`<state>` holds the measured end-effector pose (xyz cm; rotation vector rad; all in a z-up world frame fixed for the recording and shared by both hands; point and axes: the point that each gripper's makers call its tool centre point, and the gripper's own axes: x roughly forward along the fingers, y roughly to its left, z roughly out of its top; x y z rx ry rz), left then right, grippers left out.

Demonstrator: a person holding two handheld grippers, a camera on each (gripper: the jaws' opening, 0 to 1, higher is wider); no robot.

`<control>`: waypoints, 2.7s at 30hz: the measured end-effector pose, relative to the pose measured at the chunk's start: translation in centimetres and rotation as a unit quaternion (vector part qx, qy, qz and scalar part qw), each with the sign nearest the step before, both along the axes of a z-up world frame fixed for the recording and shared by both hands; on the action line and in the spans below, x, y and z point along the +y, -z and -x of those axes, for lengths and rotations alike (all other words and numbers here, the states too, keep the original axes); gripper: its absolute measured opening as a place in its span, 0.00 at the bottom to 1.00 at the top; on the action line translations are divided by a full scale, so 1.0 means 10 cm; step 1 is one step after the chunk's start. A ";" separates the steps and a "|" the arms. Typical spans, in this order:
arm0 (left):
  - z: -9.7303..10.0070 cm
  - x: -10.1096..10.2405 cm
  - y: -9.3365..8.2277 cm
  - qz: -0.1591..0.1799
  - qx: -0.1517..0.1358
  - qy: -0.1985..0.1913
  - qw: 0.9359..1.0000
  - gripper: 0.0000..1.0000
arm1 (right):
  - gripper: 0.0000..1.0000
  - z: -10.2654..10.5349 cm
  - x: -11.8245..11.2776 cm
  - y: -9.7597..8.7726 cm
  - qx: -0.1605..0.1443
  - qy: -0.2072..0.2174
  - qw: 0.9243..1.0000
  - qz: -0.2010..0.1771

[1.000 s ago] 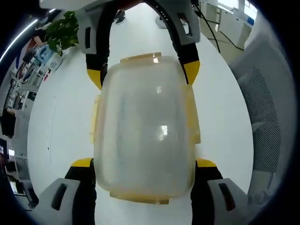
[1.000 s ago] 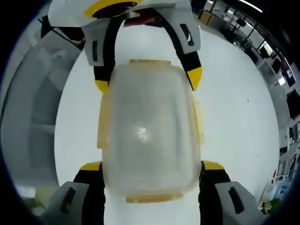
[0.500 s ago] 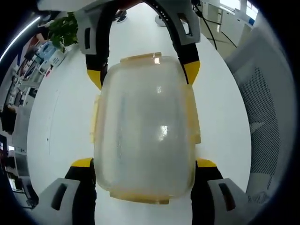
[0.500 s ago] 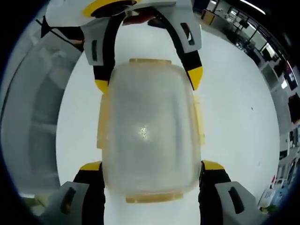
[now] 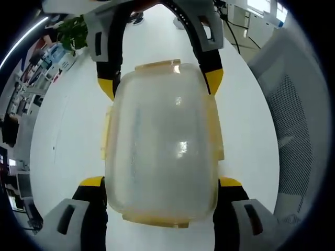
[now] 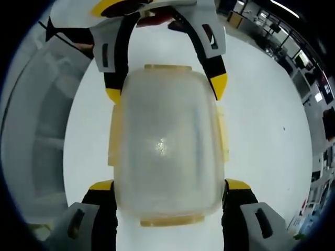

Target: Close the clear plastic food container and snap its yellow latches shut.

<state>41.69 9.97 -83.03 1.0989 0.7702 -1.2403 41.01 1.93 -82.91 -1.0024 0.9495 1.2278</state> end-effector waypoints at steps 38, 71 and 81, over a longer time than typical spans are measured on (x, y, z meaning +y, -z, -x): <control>0.12 0.60 0.00 0.007 0.001 -0.021 1.000 0.86 | 0.84 0.08 0.60 0.01 -0.004 -0.014 1.000 0.007; -0.20 0.59 -0.01 0.005 0.002 -0.021 1.000 0.86 | 0.84 -0.23 0.60 0.02 -0.007 -0.017 1.000 0.000; -0.29 0.59 0.00 0.005 0.002 -0.020 1.000 0.86 | 0.85 -0.32 0.60 0.01 -0.007 -0.017 1.000 -0.003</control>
